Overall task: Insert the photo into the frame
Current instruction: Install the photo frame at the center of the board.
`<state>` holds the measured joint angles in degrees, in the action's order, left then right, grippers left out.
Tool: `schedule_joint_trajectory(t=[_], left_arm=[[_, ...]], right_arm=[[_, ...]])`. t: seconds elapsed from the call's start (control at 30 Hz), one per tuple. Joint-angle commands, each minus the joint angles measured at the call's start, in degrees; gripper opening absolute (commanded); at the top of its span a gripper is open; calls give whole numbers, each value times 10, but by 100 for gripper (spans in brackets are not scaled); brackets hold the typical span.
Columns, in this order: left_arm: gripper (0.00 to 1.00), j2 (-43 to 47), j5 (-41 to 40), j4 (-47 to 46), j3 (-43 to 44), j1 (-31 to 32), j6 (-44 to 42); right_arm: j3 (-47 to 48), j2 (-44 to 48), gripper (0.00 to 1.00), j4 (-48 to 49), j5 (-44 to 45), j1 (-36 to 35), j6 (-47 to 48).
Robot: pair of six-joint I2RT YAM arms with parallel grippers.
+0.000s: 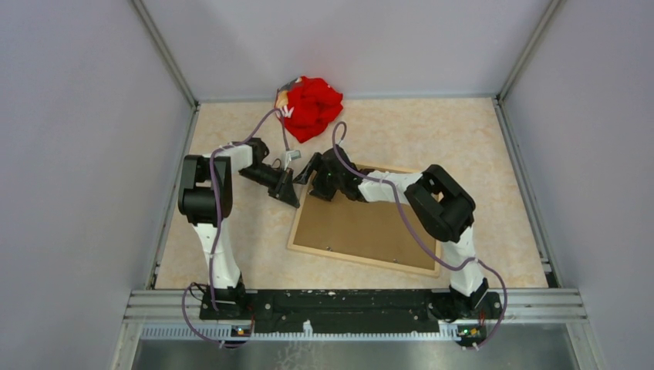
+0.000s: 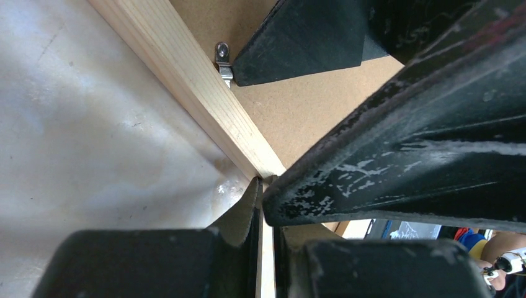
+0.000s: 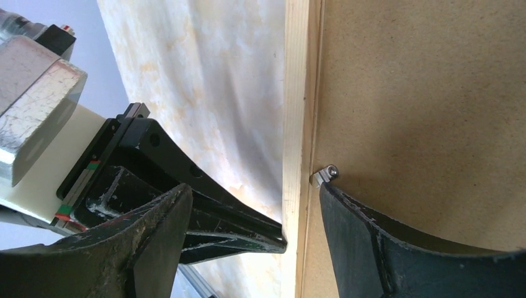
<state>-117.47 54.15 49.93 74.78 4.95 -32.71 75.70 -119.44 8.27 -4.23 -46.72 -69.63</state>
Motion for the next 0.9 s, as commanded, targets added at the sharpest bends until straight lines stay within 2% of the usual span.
schedule_joint_trajectory(t=[0.0, 0.87], left_arm=[[11, 0, -37, -38, -12, 12, -31], [11, 2, -32, -29, -11, 12, -42]], right_arm=[[27, -29, 76, -4, 20, -4, 17], [34, -46, 75, 8, 40, -2, 11]])
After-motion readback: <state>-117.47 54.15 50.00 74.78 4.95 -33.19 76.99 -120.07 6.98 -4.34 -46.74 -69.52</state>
